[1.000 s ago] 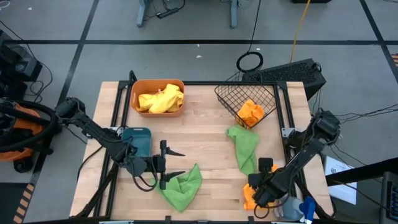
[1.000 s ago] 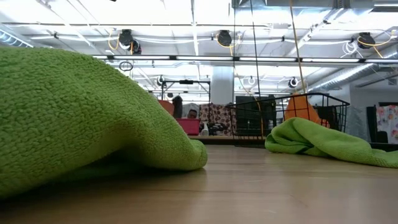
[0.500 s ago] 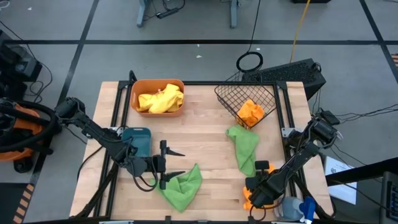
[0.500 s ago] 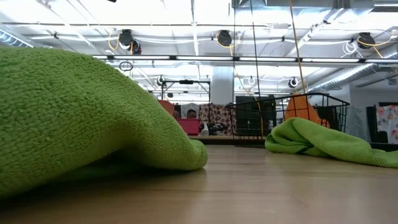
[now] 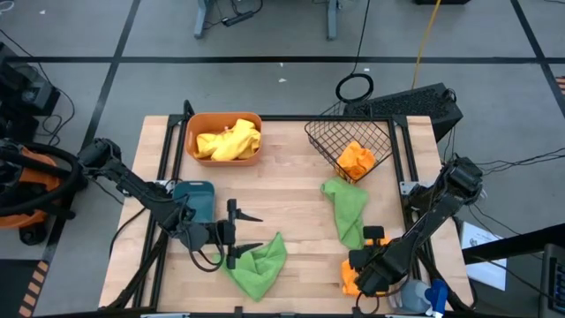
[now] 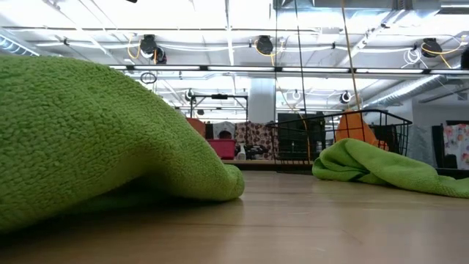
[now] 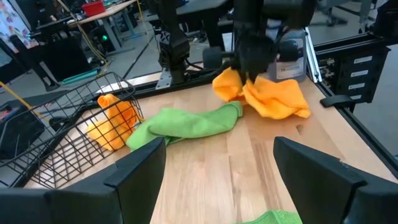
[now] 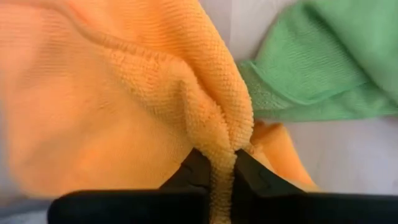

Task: Sort microfiber towel by color & place in baskets
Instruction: Put the orange microfiber towel into the metal wire basket

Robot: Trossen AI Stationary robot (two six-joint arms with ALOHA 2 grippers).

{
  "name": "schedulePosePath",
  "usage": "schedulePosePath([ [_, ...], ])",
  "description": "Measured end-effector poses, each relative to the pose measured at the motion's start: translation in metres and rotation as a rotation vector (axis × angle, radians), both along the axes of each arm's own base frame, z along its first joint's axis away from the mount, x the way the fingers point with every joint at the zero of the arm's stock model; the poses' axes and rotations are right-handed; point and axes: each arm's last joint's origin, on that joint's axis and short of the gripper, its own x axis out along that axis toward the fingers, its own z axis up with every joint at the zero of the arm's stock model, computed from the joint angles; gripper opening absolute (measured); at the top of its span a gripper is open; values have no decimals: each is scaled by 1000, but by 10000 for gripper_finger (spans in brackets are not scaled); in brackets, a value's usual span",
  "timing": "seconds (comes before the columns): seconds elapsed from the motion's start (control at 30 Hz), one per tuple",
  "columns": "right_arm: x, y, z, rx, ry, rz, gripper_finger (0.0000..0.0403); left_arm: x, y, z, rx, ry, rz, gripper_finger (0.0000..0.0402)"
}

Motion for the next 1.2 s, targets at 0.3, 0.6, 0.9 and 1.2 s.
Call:
schedulePosePath([
  [0.3,16,10,70,11,-250,27,9,0,0,1,-11,-7,1,303],
  [0.6,37,9,119,-248,-651,138,9,1,-1,6,-44,-53,1,303],
  [0.9,56,-20,137,-474,-797,77,9,2,-1,8,-56,-70,1,303],
  [1.2,79,-48,143,-622,-932,-135,9,2,-2,14,-89,-125,-2,303],
])
